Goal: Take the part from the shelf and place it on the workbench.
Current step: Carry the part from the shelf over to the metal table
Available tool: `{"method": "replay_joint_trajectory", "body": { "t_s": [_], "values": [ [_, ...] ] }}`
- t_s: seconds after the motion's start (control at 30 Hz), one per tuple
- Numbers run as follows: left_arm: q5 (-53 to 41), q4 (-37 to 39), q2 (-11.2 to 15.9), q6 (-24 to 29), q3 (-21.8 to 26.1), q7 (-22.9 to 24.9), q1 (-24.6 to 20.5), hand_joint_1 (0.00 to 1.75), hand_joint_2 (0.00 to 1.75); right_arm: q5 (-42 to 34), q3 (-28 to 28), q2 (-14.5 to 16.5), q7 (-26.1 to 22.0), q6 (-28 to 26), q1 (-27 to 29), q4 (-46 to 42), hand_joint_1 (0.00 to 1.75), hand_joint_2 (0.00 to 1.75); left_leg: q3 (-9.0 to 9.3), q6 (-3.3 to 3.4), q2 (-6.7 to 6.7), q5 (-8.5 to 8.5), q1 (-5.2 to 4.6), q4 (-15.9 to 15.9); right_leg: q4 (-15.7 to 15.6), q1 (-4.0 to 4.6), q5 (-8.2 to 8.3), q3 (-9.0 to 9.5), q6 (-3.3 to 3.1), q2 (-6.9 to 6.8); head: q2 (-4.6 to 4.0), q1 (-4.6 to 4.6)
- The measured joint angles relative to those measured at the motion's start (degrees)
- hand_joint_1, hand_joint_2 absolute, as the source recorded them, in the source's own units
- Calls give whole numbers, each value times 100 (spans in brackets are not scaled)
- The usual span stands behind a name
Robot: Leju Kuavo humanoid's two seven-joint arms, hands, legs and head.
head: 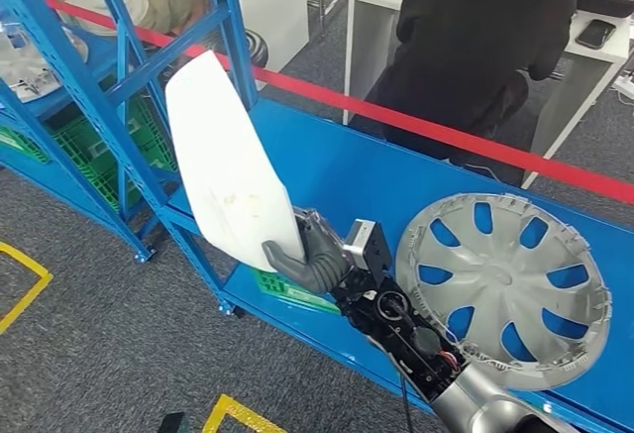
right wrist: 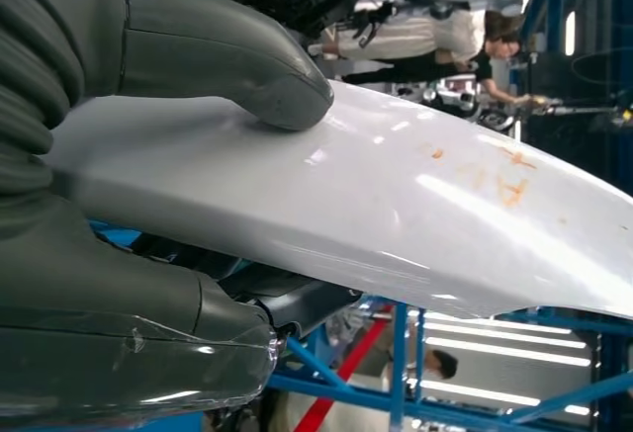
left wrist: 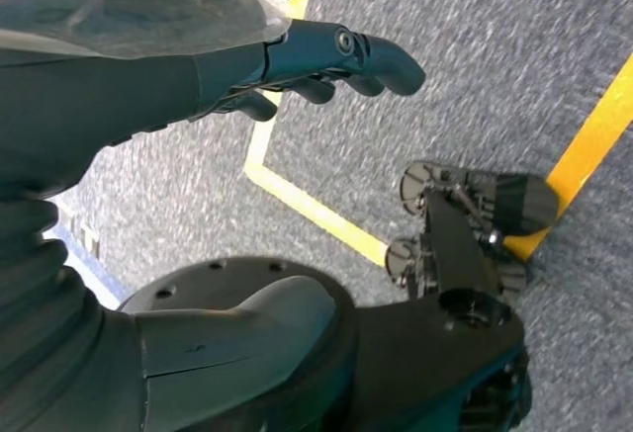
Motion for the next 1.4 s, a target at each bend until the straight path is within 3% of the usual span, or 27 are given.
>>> {"method": "replay_joint_trajectory", "body": {
  "t_s": [0.07,0.1,0.13,0.17,0.23,0.3,0.37,0.43,0.5,0.57,0.6,0.63,0.67,0.73,0.8,0.87,0.93,0.97,1.0,1.07,1.1,1.17,1.2,1.23,1.3,1.37,1.4],
  "values": [
    [7,0,-13,-3,-7,-1,-10,0,175,22,1,-6,40,-1,9,-28,175,175,-376,-84,286,-408,40,789,-12,-14,-1,7,-26,-138,0,-17],
    [12,0,-18,-5,-10,-1,-15,0,175,36,2,-10,61,-1,20,-35,175,175,-580,-125,361,-581,77,1206,-11,-15,-9,6,-30,-216,-1,-19],
    [16,0,-21,-8,-12,-2,-16,0,175,51,4,-15,76,-1,31,-38,175,175,-714,-160,404,-664,112,1477,-10,-16,-17,7,-25,-293,0,-19],
    [20,0,-22,-10,-14,-2,-13,0,175,66,7,-17,87,-1,39,-42,175,175,-732,-190,432,-635,145,1521,-8,-20,-29,10,-15,-367,0,-19],
    [23,0,-19,-10,-16,-3,-9,0,175,85,11,-19,104,-1,46,-62,175,175,-390,-231,548,-302,194,889,10,-34,-66,31,29,-511,0,-20],
    [25,-1,-28,-9,-22,-5,-26,0,175,98,14,-19,121,0,41,-107,175,175,42,-231,793,-21,192,78,52,-13,-132,48,101,-638,1,-14],
    [31,-2,-42,-10,-33,-8,-41,0,175,117,21,-22,137,4,35,-146,175,175,167,-170,860,12,171,-178,80,21,-191,74,171,-746,0,13],
    [38,-2,-44,-10,-44,-10,-32,0,175,131,33,-24,150,12,33,-177,175,175,157,-88,699,-2,172,-163,94,11,-244,116,238,-821,0,33],
    [41,-2,-43,-9,-51,-9,-24,0,175,139,46,-25,156,19,31,-215,175,175,168,-18,563,-5,182,-169,335,-27,-435,48,298,-609,1,42],
    [41,-2,-43,-9,-55,-9,-36,0,175,145,61,-36,159,27,42,-239,175,175,174,28,425,-6,179,-172,1093,-54,-815,-300,321,-265,1,52],
    [42,-2,-45,-9,-60,-9,-44,0,175,145,69,-45,160,31,55,-244,175,175,175,42,345,-7,168,-171,1536,-58,-981,-529,320,-176,0,55],
    [45,-2,-46,-9,-66,-9,-49,0,175,146,79,-56,161,36,70,-244,175,175,177,46,254,-8,156,-170,1864,-56,-1059,-718,313,-129,0,55],
    [50,-2,-47,-9,-76,-9,-47,0,175,146,89,-65,161,42,81,-244,175,175,182,48,162,-10,146,-167,1959,-54,-1011,-805,299,-106,0,56],
    [59,-2,-46,-7,-96,-5,-42,0,175,146,103,-73,160,50,87,-248,175,175,198,49,-26,-11,130,-160,1462,-45,-604,-660,240,-23,1,56],
    [63,-2,-53,-3,-105,-1,-44,0,175,146,114,-77,159,54,83,-264,175,175,199,41,-192,-10,132,-153,627,-44,-183,-345,161,264,1,56],
    [67,-2,-58,-1,-108,3,-46,0,175,146,125,-85,160,60,79,-280,175,175,168,1,-331,1,158,-155,232,-33,-63,-193,124,452,1,59],
    [65,-2,-52,-1,-113,11,-30,0,175,153,136,-89,159,63,70,-291,175,175,146,-72,-466,21,179,-171,164,-37,-54,-146,106,343,1,66],
    [62,-2,-50,-1,-116,16,-18,0,175,158,142,-88,158,63,65,-298,175,175,127,-100,-408,-1,170,-135,116,-52,-34,-109,90,268,1,69],
    [60,-2,-48,-1,-121,22,-12,0,175,164,146,-86,154,62,57,-309,175,175,63,-123,-262,-82,154,-5,66,-67,-13,-73,72,185,1,66],
    [58,-2,-50,-1,-128,27,-28,0,175,175,155,-86,151,64,51,-323,175,175,-257,-162,173,-418,141,632,12,-66,5,-34,47,9,1,51],
    [59,-2,-52,-1,-131,28,-43,0,175,180,160,-89,151,66,54,-327,175,175,-478,-189,308,-607,156,1058,11,-58,0,-36,39,-89,1,43],
    [58,-2,-55,-1,-139,29,-58,0,175,187,175,-93,156,67,67,-327,175,175,-742,-242,418,-742,196,1555,13,-54,-18,-38,45,-281,1,42],
    [58,-2,-54,-1,-143,29,-56,0,175,187,182,-95,156,67,68,-327,175,175,-694,-264,446,-648,215,1465,16,-58,-29,-35,58,-365,0,42],
    [58,-2,-50,-1,-145,30,-54,0,175,187,190,-95,156,67,67,-327,175,175,-523,-282,501,-472,232,1145,26,-63,-46,-28,78,-441,-1,42],
    [58,-3,-51,-1,-147,31,-64,0,175,187,197,-95,154,67,60,-333,175,175,-65,-291,755,-145,234,294,81,-50,-109,-20,148,-574,-1,41],
    [59,-4,-60,-1,-148,30,-84,0,175,188,206,-97,153,68,53,-339,175,175,143,-227,876,-45,213,-111,130,-19,-174,-11,218,-685,0,60],
    [60,-4,-61,-1,-149,29,-86,0,175,188,215,-98,153,70,50,-340,175,175,131,-176,807,-53,197,-104,134,-14,-194,1,244,-739,0,70]
  ]
}}
